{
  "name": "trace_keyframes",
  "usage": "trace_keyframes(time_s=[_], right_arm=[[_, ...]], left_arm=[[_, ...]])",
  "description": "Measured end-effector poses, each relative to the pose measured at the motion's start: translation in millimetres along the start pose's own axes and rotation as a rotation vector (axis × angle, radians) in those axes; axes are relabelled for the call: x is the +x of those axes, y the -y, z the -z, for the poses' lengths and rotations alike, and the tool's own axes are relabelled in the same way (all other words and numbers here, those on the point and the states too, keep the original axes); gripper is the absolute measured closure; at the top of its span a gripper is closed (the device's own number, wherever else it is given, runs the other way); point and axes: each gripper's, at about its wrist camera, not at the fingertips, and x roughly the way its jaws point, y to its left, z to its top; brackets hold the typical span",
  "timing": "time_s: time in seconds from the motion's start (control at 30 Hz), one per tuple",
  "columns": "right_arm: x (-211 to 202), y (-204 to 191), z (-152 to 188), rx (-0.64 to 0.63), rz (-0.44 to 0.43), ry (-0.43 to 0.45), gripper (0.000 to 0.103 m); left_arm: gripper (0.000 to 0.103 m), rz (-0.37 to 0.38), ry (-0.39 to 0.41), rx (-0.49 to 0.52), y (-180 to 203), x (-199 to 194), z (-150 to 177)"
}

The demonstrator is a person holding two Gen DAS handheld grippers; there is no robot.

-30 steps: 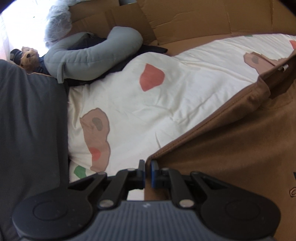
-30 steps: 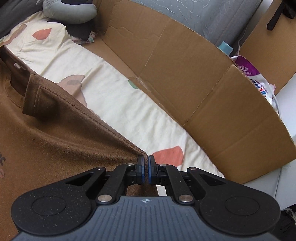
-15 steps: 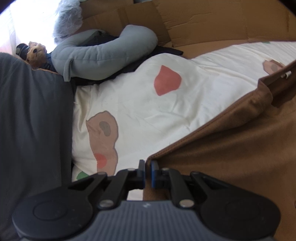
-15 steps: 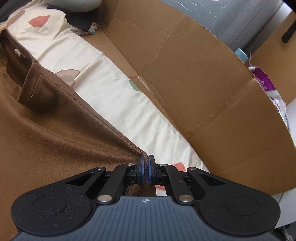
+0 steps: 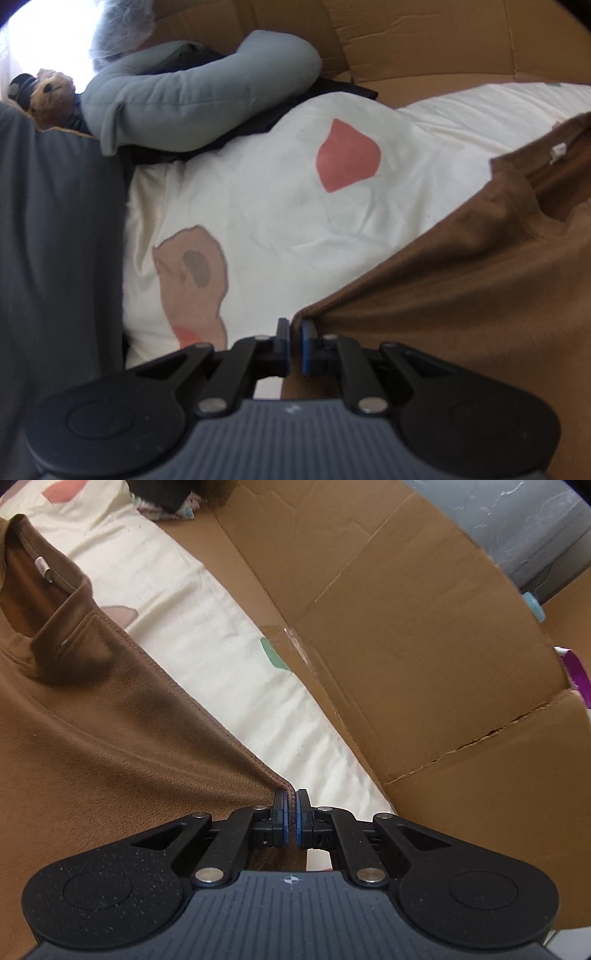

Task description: Fold clothes

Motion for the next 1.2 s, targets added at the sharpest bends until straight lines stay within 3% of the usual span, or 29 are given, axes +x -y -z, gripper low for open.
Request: trace_keyframes(time_s=[0.2,0.63,0.8,0.93,1.03,1.07,1.2], right_arm=[[15.4,4.3,-8.4,-0.013,0.018,-0.032,0.102],[17.2,21.3,-29.0,-0.021,0.061,-0.007,0.102],[35.5,19.1,-32.0,-0.024,0.027,-0.031,0.102],[53.6,21.6,-25.1,0.047,-0.069,-0.025,0.1],[55.7,29.0,-17.2,0.089,-0.095,-0.017,0.083],[52.6,32.2,-15.8,0.097,-0.095,-0.012,0.075],[31.5,44.8,-13.6,0.13,-0.12,0.039,0.071]], left_arm=[[0.097,0.0,0.019,-0.001,-0.9,1.2,-13.5],[0.097,-0.021,0.049,-0.001,-9.9,4.1,-32.2],[0.097,-0.011,0.001,-0.013,-9.1,24.0,-33.6],[0.093,0.018,-0.052,-0.052,-6.9,42.1,-31.6],[0.091,0.025,-0.057,-0.053,-9.3,40.1,-33.2],[0.086,0.03,-0.052,-0.049,-10.3,36.4,-33.7],[0.073,0.078,0.005,-0.066,-14.2,14.7,-34.7]])
